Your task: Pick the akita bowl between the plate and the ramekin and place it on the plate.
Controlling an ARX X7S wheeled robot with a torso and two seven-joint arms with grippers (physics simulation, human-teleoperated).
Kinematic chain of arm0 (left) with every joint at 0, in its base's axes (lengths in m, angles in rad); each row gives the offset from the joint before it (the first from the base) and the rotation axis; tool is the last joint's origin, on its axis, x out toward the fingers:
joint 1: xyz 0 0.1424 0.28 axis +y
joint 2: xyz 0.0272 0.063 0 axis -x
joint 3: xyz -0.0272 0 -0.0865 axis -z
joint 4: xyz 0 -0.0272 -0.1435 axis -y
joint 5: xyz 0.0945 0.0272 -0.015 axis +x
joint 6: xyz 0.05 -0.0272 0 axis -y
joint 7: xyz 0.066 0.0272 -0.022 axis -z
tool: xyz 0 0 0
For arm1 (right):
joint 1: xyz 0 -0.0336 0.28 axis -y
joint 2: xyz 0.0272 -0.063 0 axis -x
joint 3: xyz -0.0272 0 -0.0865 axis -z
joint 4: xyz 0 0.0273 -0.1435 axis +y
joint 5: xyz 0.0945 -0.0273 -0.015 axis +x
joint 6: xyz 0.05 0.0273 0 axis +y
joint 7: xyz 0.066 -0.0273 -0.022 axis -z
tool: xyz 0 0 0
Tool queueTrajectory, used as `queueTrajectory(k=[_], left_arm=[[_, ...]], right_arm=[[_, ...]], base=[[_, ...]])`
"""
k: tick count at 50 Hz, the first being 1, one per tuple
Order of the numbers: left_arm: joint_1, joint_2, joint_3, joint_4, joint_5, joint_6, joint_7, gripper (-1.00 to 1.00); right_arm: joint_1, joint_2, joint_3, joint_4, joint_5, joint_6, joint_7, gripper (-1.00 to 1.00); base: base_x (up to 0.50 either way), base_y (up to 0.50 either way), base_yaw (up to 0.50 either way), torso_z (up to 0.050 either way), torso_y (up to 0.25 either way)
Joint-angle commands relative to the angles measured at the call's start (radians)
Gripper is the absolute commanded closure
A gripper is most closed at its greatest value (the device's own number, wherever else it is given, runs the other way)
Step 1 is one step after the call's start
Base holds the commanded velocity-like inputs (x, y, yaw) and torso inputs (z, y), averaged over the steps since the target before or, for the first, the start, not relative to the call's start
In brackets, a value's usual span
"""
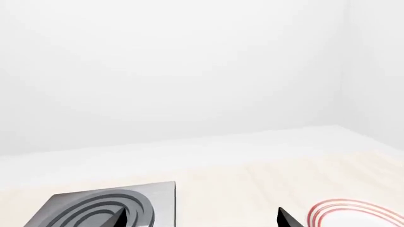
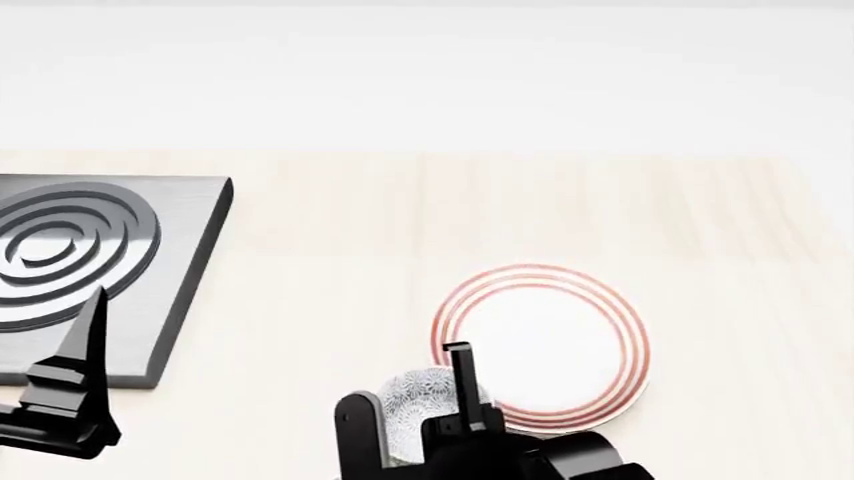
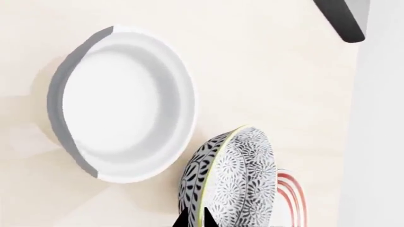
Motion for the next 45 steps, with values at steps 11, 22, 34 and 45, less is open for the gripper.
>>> queueTrajectory(k=[11, 22, 34, 45], left_arm=[[-0.005, -0.007, -0.007, 0.022, -0.023, -0.011, -0.015, -1.0], [-0.001, -0.01, -0.006, 0.021, -0.024, -0.004, -0.016, -1.0], [0.001, -0.014, -0.005, 0.023, -0.028, -0.002, -0.02, -1.0], [0.002, -0.015, -0.001, 0.022, -0.031, 0.001, -0.022, -1.0]], right_arm=[[0.056, 0.083, 0.046, -0.207, -0.031, 0.118, -0.025, 1.0], [0.105, 0.106, 0.101, -0.238, -0.03, 0.146, -0.018, 1.0], [0.132, 0.095, 0.121, -0.145, -0.05, 0.125, 0.017, 1.0], [0.137, 0.052, 0.126, 0.023, -0.063, 0.081, 0.061, 1.0]], base=[[0.0, 0.0, 0.0, 0.0, 0.0], [0.0, 0.0, 0.0, 0.0, 0.0], [0.0, 0.0, 0.0, 0.0, 0.0], [0.0, 0.0, 0.0, 0.0, 0.0]])
